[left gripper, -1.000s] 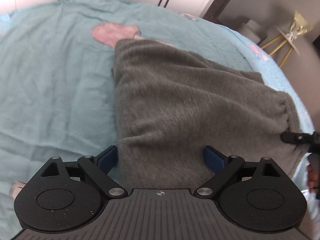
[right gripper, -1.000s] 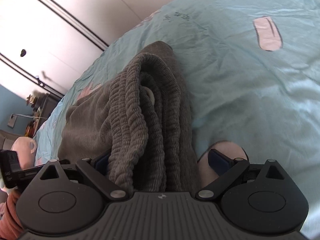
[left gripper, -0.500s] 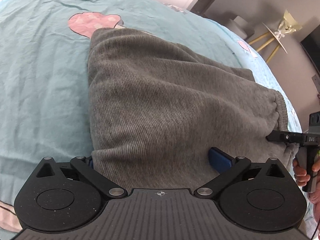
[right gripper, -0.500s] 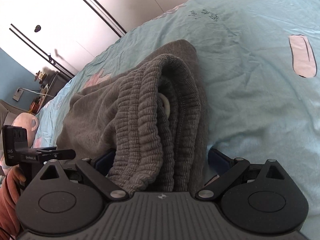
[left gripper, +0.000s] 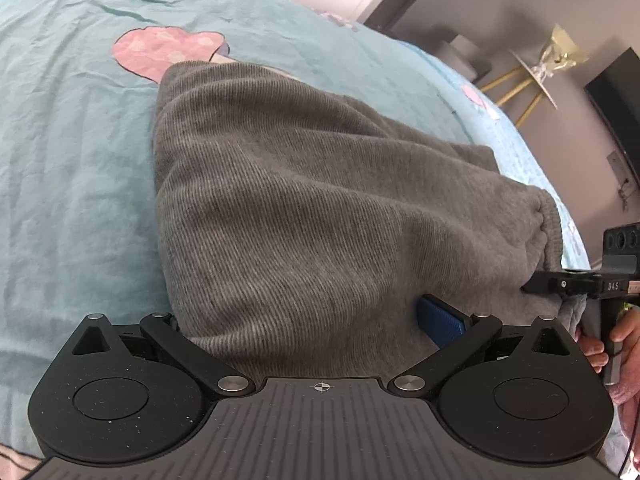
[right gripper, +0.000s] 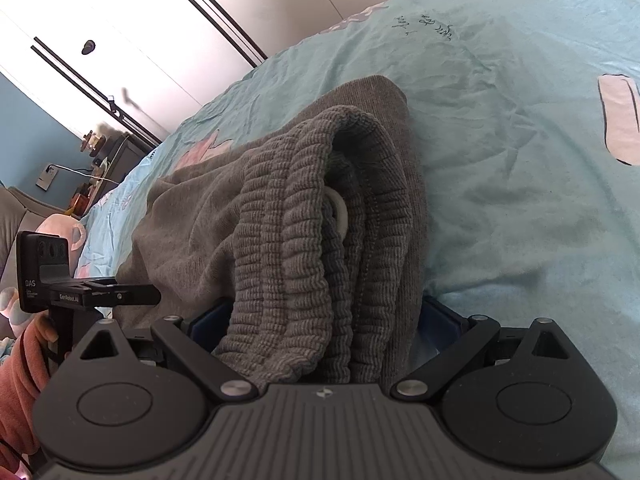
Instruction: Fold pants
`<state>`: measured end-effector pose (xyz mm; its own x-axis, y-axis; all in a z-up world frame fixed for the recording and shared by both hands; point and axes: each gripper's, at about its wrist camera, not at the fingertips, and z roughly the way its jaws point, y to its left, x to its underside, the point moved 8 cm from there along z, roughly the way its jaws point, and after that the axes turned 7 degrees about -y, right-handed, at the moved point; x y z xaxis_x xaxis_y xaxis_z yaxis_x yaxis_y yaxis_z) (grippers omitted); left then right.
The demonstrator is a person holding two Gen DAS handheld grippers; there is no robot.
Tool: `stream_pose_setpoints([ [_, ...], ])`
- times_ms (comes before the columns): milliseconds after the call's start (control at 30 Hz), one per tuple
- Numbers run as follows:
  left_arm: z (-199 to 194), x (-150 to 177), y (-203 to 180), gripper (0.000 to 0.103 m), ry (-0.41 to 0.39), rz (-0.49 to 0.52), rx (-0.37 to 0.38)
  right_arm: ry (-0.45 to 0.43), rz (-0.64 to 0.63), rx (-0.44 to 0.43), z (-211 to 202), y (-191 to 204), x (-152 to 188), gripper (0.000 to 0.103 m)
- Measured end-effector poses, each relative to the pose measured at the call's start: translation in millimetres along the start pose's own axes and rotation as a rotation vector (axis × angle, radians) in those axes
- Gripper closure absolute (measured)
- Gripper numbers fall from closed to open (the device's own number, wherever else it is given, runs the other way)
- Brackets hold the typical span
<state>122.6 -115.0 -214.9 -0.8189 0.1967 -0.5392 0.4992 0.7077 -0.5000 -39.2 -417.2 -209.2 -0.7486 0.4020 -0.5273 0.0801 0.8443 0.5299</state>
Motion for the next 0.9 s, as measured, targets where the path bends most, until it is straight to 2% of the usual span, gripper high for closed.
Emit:
stream_pose_setpoints([
  [133, 0.7, 2.3, -4.2, 0.000, -0.013, 0.040, -0.013, -0.016, -0.010, 0.013, -0.4, 0.4, 2.0, 0.005],
  [233, -1.1, 2.9, -1.4, 0.000, -0.034, 0.025, 0.012, -0.030, -0.040, 0.012, -1.6, 1.8, 5.2, 0.005],
  [467, 0.0, -1.6, 3.0, 0.000, -0.044, -0.007, 0.066, -0.002, -0.085, 0.025, 1.8, 4.1, 2.0, 0.005],
  [567, -2.3, -7.2, 8.0, 0.000, -0.072, -0.086, 0.129, 0.007, -0.029, 0.035, 5.8, 4.3, -2.2, 0.005],
  [633, -6.7, -9.6, 11.4, 0.000, -0.098, -0.137, 0.213, 0.013, -0.031, 0.044, 8.1, 6.9, -3.5, 0.005],
  [667, -8.1, -10.3, 12.8, 0.000, -0.102, -0.147, 0.245, 0.012, -0.044, 0.045, 8.3, 9.4, -2.8, 0.008],
  [700, -8.4, -10.4, 14.2, 0.000, -0.096, -0.150, 0.264, 0.011, -0.056, 0.037, 7.2, 11.4, -2.0, 0.014],
  [767, -3.8, -8.8, 14.1, 0.000, -0.054, -0.125, 0.260, 0.011, -0.051, 0.022, 4.3, 9.3, -1.5, 0.020],
  [833, -0.2, -7.1, 8.4, 0.000, -0.022, -0.070, 0.238, 0.025, -0.030, -0.012, 4.0, 3.3, -2.4, 0.018],
  [900, 1.3, -7.0, 6.2, 0.000, -0.011, -0.066, 0.235, 0.053, -0.029, -0.050, 9.4, 4.4, -4.3, 0.005],
])
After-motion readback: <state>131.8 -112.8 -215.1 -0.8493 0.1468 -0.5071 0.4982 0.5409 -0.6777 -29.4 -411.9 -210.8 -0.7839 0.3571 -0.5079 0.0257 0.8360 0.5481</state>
